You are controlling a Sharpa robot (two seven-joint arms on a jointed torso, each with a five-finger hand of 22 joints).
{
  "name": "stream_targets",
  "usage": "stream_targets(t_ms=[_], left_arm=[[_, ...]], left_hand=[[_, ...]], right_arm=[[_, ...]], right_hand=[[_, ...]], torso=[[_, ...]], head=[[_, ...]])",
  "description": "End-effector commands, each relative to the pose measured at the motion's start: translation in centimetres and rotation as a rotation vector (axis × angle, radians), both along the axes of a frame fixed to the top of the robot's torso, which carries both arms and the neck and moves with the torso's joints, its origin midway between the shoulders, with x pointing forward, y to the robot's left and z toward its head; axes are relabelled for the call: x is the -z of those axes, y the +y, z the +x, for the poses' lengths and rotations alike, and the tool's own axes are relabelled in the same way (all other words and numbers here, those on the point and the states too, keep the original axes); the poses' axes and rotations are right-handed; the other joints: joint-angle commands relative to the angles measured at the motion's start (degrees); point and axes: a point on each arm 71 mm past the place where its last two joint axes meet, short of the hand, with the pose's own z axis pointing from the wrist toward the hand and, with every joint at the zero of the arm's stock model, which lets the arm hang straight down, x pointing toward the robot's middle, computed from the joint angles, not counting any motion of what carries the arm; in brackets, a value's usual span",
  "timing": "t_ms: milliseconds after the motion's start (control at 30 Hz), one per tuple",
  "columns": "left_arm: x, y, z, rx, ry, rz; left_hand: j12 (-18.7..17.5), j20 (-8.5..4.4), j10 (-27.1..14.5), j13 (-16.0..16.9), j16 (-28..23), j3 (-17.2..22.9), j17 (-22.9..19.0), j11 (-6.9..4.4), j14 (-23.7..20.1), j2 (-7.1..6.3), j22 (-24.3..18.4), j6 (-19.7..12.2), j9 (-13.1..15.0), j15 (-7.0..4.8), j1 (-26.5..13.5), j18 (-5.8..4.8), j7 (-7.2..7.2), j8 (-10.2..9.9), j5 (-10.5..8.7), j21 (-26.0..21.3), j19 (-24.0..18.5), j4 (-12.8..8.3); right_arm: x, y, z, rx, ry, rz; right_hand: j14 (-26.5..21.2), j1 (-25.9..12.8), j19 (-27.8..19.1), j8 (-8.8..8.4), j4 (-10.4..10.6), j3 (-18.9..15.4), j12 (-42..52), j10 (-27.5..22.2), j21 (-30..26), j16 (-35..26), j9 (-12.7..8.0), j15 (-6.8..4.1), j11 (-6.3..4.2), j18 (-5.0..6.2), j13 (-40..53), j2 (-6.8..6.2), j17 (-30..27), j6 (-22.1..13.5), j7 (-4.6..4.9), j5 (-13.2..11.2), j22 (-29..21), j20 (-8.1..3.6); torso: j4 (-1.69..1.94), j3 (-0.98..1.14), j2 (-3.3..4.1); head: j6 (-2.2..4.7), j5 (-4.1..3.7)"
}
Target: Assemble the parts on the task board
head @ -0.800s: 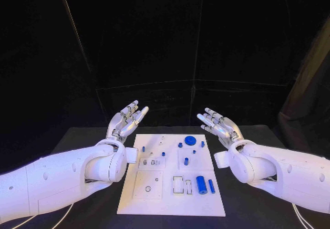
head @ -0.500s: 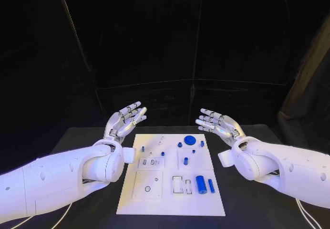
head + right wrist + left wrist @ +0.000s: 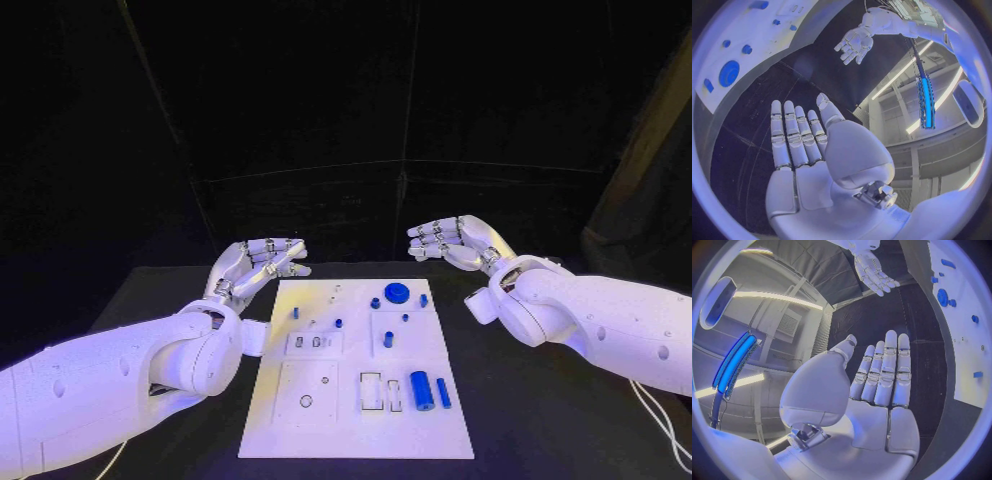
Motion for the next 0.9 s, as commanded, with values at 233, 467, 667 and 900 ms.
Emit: stream_targets(t_ms=[233, 467, 667, 900], left_arm=[[-0.7, -1.3, -1.4, 0.183, -0.002, 0.009], [-0.7, -2.4, -2.0, 0.219, 0.064, -0.068], [-0.8, -2.8, -2.4, 0.236, 0.08, -0.09], [-0.8, -3.0, -2.6, 0.243, 0.091, -0.093]], left_hand=[[-1.21, -1.44, 3.92, 0.04, 1.32, -0.16, 3.11, -1.16, 4.16, -0.08, 0.23, 2.09, -0.31, -1.38, 1.29, 0.75, -0.68, -0.9, 0.25, 1.29, 3.43, -1.82], [-2.12, -1.18, 3.82, -0.02, 0.72, -1.0, 3.99, -0.83, 2.92, 0.03, -0.12, 1.99, -0.35, -0.94, 0.08, 0.6, -0.39, -1.64, 0.21, 0.78, 2.83, -1.51], [-2.3, -1.08, 3.89, 0.01, 0.62, -1.76, 4.31, -0.76, 2.75, -0.15, -0.22, 2.05, -0.34, -0.87, -0.67, 0.61, -0.36, -1.79, 0.2, 0.65, 2.73, -1.23], [-2.48, -1.03, 3.76, 0.0, 0.54, -2.02, 4.48, -0.69, 2.62, -0.1, -0.29, 1.91, -0.36, -0.82, -0.75, 0.61, -0.27, -1.97, 0.2, 0.58, 2.68, -1.24]], right_arm=[[-2.0, 2.2, 1.7, -0.091, -0.167, -0.561], [-1.8, 3.8, 2.6, -0.089, -0.205, -0.825], [-1.7, 5.0, 2.7, -0.094, -0.237, -0.933], [-1.4, 5.8, 2.8, -0.12, -0.239, -0.991]], right_hand=[[20.15, -1.1, 11.46, -0.96, -3.64, -0.88, -2.8, 11.98, 13.12, 3.31, -0.2, -5.25, -3.54, 1.18, 0.08, -0.42, 2.74, 10.18, -1.13, -2.87, 6.27, -5.41], [27.41, -1.1, 14.63, -1.98, -3.84, -2.48, -3.52, 13.95, 19.37, 7.14, -0.16, -7.17, -4.68, 1.16, 0.3, -0.8, 6.47, 11.26, -2.36, -3.81, 9.74, -7.19], [28.59, -1.23, 15.73, -3.22, -3.86, -4.05, -3.9, 14.17, 27.11, 17.6, -0.21, -8.12, -5.16, 1.01, 0.25, -0.42, 13.43, 11.65, -3.11, -2.78, 14.54, -8.27], [27.24, -0.97, 15.91, -3.39, -3.86, -5.27, -3.89, 12.4, 36.28, 25.22, -0.24, -7.86, -5.07, 0.2, 0.22, 0.21, 18.77, 11.32, -2.96, -2.03, 23.92, -8.07]], torso=[[1.09, -0.36, 3.81], [2.08, -0.62, 5.28], [2.5, -0.81, 6.28], [2.81, -0.95, 6.94]], head=[[0.68, -1.6], [0.56, -2.35], [0.39, -2.68], [0.27, -2.98]])
